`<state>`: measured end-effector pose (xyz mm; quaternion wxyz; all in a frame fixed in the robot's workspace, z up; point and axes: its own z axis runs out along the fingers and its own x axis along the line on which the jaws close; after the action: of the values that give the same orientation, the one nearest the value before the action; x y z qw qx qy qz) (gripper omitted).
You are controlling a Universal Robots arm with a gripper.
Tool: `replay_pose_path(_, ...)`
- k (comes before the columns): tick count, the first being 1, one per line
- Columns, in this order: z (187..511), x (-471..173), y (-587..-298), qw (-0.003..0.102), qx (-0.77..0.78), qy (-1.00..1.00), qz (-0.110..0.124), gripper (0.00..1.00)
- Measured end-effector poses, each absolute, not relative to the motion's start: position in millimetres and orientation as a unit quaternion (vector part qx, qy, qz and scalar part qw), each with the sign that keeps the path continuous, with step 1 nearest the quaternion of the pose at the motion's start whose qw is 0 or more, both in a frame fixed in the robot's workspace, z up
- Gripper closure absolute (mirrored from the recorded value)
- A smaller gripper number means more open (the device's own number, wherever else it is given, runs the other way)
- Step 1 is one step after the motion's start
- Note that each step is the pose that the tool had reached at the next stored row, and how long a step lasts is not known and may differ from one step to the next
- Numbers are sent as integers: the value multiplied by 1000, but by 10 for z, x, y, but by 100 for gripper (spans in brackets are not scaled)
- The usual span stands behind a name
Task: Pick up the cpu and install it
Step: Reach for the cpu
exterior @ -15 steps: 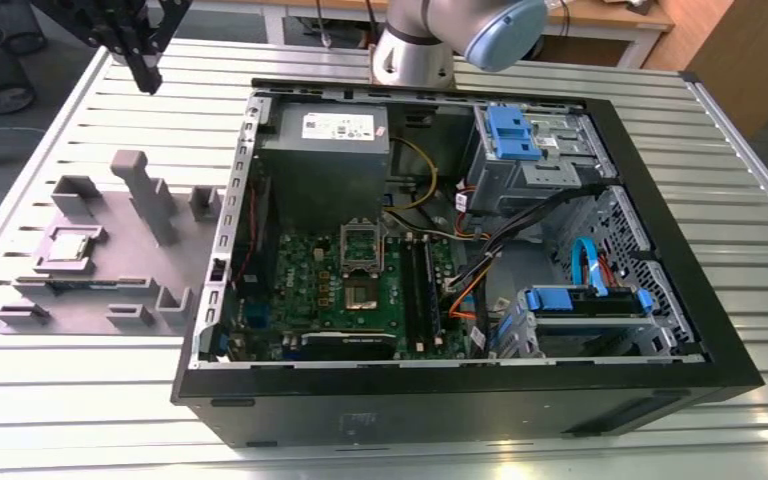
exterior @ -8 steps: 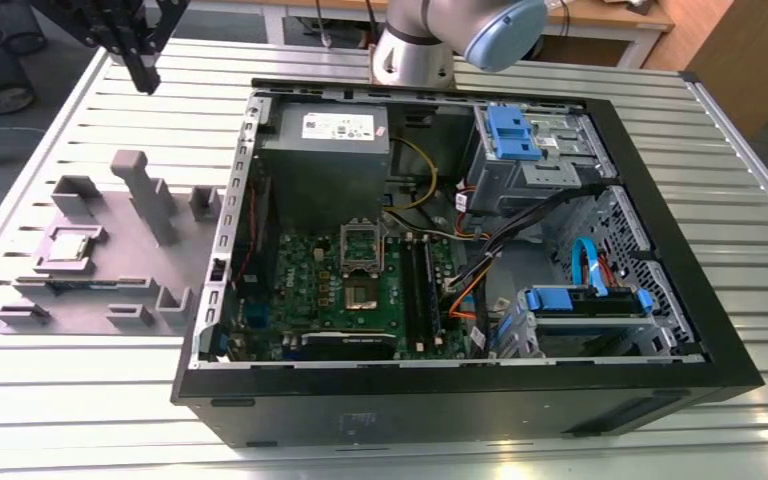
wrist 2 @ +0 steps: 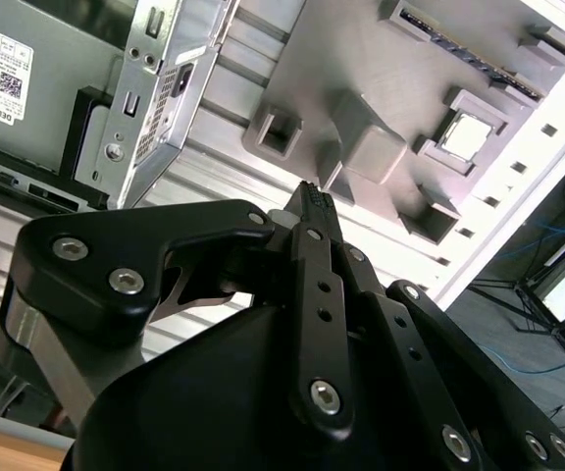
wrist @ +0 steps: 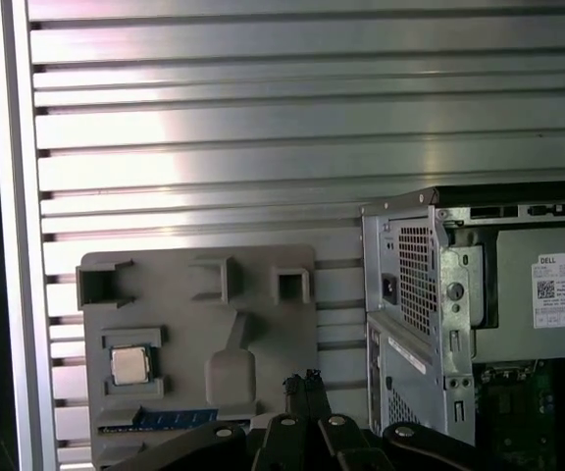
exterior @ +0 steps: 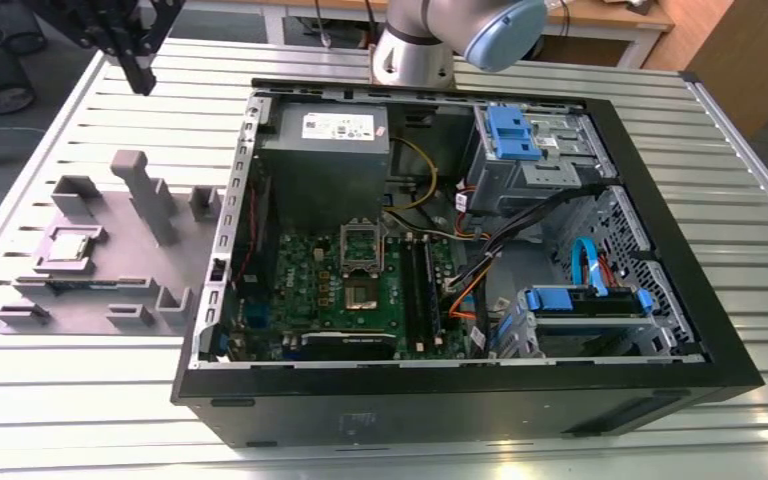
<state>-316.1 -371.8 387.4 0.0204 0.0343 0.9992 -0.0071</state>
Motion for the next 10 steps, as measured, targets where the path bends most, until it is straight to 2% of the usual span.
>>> replay_pose_path(10,3865,-3225,-3734,21,34,999,-7,89)
